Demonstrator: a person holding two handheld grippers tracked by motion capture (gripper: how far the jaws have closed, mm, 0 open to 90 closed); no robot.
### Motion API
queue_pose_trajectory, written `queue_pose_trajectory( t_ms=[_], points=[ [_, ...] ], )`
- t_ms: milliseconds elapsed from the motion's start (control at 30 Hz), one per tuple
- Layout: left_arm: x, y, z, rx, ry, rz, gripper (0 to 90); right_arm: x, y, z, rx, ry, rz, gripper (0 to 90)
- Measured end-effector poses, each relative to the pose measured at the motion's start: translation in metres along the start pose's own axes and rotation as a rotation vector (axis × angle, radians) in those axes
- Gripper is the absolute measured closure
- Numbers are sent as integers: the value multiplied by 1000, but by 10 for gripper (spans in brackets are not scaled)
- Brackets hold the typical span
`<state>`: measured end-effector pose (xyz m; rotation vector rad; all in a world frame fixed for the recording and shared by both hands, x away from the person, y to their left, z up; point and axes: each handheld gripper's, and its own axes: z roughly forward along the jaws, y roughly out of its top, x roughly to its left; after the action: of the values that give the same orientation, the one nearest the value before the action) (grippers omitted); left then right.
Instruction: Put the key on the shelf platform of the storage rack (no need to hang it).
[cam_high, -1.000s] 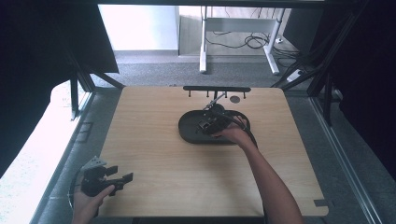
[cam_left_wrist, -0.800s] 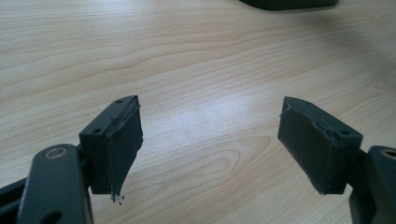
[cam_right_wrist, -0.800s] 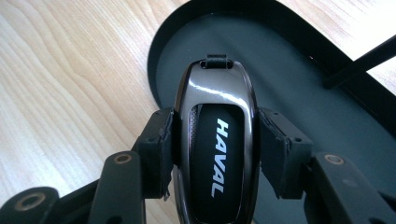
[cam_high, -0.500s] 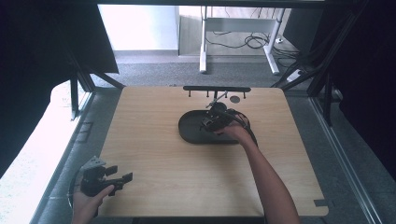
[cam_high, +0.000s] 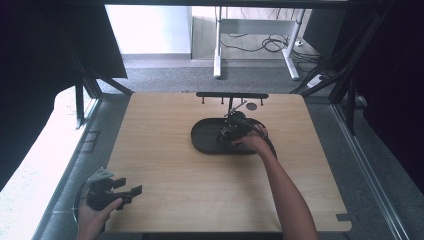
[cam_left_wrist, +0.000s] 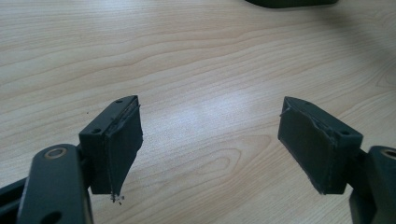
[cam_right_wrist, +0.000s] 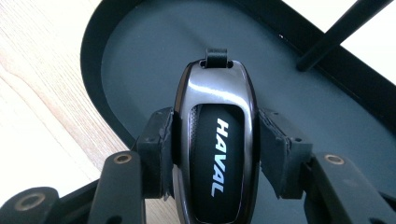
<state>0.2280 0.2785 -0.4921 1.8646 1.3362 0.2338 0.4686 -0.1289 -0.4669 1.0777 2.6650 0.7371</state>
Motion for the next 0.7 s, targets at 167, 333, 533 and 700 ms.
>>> queue_pose_trajectory(
  t_ms=[167, 333, 533, 700],
  points=[
    [0, 0, 1, 2, -1, 0, 219, -3, -3, 2, 6, -7, -1, 491],
    [0, 0, 1, 8, -3, -1, 219, -7, -6, 4, 12, -17, -1, 490],
    [0, 0, 1, 6, -2, -2, 219, -13, -10, 10, 23, -22, 3, 490],
    [0, 0, 1, 6, -1, -2, 218, -18, -15, 15, 44, -32, 17, 489]
  ],
)
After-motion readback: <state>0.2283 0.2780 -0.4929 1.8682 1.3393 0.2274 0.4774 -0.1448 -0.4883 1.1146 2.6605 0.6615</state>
